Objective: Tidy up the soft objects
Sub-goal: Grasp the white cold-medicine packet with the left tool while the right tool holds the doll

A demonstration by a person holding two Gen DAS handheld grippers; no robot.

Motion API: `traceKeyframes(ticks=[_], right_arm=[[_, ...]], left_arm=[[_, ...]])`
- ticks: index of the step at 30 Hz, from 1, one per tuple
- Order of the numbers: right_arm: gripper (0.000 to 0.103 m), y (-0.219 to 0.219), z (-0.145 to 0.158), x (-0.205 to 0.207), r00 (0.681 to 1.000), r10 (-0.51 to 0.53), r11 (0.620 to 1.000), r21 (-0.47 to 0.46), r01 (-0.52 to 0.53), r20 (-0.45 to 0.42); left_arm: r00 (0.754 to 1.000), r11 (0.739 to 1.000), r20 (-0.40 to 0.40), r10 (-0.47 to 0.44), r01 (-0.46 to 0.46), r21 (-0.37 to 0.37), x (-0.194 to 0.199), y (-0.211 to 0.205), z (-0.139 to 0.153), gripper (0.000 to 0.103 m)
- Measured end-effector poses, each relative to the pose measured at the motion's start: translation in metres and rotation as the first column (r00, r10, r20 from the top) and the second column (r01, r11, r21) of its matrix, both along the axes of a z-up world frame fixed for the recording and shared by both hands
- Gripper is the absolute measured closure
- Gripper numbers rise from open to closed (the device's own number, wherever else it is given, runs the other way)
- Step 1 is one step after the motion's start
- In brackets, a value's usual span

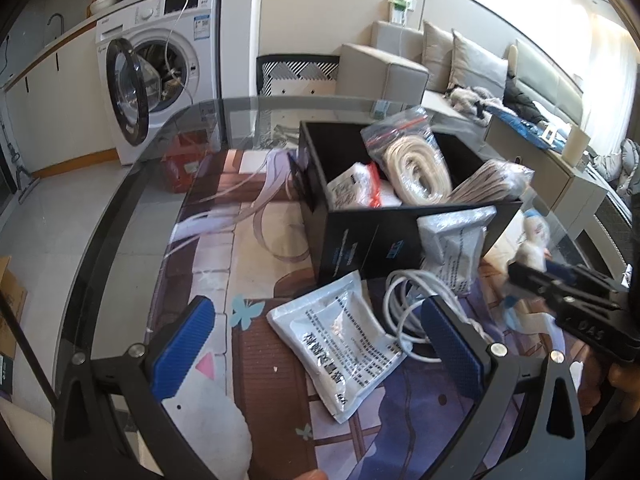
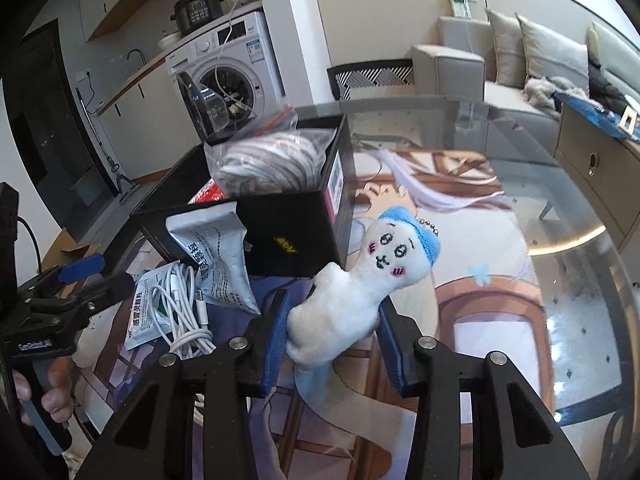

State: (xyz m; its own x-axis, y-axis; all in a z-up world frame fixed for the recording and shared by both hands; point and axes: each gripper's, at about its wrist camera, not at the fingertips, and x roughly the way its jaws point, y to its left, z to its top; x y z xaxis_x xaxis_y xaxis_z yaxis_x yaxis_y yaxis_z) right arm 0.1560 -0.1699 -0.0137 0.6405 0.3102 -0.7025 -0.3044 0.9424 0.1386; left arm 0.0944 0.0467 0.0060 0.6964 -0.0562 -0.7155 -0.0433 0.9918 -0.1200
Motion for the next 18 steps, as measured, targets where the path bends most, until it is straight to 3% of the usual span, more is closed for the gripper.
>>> traceKeyframes(ticks=[4,18], right_arm=[[0.061,-0.002,0.008,-0.004,0.999,0.003,1.000,0.013,-0.003,0.036],[0.061,0.002,0.013,-0.007,0.998,0.032,0.999,0.015,-0.033,0.049]], left_arm=[[0.999,0.999,-0.038,0.024,-0.026,-0.041,0.004,0.006,-0.007,0.000],[0.981,0.993,-0.162,0.109,-0.113,-0.018,0.018,0.017,-0.032,0.000]])
